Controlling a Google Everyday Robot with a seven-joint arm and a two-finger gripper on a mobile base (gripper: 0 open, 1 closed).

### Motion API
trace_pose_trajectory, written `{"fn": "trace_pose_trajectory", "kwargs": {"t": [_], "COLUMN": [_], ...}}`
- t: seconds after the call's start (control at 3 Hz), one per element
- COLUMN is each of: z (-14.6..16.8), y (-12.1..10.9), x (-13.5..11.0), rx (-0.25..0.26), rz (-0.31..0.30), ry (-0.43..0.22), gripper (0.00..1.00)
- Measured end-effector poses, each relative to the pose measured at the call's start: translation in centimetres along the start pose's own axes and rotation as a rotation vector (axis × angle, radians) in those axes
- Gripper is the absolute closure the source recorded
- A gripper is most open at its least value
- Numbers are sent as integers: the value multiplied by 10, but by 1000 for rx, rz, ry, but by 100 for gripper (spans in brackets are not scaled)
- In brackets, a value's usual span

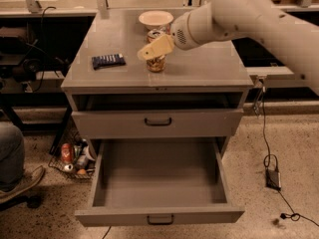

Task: Place orange can into middle drawer

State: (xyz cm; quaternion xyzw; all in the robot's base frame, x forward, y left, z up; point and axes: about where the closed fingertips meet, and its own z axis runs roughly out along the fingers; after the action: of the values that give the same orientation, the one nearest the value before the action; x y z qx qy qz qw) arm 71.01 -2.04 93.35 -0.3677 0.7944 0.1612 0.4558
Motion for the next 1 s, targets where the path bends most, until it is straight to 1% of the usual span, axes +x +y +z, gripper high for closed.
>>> {"fn": "trace_pose_trajectory", "kwargs": {"t": [0.33,0.67,1.0], "z": [43,62,71], "y": [-5,-7,-8], "x": [-5,-7,-3], "rx": [29,39,41], "rz": [41,64,84], "ry": [-35,-53,-75], "gripper": [3,6,32]}}
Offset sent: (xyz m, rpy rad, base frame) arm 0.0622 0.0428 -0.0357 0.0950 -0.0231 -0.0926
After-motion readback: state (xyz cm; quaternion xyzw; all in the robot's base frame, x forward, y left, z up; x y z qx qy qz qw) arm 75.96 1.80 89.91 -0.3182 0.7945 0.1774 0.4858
